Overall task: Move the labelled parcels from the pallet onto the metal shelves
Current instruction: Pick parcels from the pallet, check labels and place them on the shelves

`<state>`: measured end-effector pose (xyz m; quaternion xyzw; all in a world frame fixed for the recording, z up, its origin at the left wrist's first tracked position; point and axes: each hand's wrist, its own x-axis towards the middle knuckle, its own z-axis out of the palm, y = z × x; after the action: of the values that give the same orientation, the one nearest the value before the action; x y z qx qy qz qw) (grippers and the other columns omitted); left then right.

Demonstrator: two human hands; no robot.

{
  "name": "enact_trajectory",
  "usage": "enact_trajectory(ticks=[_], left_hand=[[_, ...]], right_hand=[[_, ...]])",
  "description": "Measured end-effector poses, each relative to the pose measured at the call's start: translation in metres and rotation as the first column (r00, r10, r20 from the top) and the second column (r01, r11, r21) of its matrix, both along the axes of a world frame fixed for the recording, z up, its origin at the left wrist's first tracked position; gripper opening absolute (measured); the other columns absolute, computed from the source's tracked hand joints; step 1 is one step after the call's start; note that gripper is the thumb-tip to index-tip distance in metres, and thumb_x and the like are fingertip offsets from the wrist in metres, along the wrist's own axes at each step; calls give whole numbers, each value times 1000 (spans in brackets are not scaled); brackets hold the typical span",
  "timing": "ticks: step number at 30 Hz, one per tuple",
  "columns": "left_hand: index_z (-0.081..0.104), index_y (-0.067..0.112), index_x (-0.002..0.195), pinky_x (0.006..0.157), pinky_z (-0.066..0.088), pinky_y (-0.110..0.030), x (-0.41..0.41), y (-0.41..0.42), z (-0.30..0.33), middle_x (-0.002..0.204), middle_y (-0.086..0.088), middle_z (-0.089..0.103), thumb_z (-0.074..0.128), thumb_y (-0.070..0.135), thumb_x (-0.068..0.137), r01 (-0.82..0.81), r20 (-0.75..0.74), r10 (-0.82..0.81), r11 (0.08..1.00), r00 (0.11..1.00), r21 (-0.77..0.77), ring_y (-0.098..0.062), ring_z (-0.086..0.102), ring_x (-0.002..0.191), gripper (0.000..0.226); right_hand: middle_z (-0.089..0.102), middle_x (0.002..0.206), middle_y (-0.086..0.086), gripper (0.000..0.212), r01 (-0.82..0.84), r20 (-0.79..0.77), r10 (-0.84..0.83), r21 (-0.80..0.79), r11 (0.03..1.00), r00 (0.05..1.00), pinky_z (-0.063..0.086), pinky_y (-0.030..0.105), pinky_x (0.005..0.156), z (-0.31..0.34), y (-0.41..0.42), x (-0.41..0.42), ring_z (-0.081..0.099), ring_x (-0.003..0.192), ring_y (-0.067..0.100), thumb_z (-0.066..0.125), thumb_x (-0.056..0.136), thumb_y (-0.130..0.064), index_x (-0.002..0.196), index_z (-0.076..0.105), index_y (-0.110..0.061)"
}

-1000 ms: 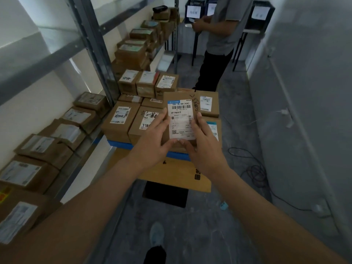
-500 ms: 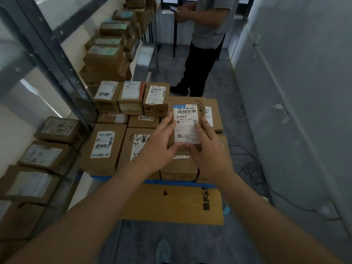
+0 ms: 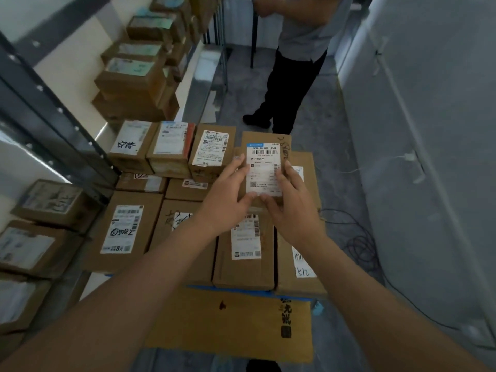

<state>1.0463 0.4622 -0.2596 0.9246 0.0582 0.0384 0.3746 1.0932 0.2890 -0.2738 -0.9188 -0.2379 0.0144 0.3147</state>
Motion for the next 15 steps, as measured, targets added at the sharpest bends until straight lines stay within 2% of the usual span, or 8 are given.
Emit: enact_trajectory(ticks=[4,7,13,15], left_hand=[[35,9,158,126,16,-29,34,-2,-6,169,8,18,63,21,100,-26,-41,27,1000,999,14,-9,13,155,65],[39,9,156,120,13,-19,56,-3,-12,168,7,19,63,20,101,-46,-58,47,998,997,32,-8,16,153,61],[40,6,154,115,11,-13,85,-2,-21,168,4,19,60,15,102,-67,-105,70,997,992,28,-10,17,153,57],[40,6,154,114,12,-12,90,0,-23,169,2,18,58,14,102,-80,-124,82,996,989,26,-11,17,153,56]], right_hand=[[21,167,4,64,-9,3,9,-16,1000,1000,33,31,113,-6,6,38,22,152,17,58,101,-38,154,37,-10],[23,166,2,61,-22,-20,21,-25,999,1000,36,29,109,-11,8,62,25,150,17,60,101,-36,153,39,-12],[27,164,0,56,-42,-70,40,-32,999,997,44,31,103,-23,18,94,37,144,17,60,100,-36,150,45,-14],[28,164,1,56,-54,-91,51,-25,998,995,44,32,105,-26,22,100,38,143,17,60,100,-35,150,45,-14]])
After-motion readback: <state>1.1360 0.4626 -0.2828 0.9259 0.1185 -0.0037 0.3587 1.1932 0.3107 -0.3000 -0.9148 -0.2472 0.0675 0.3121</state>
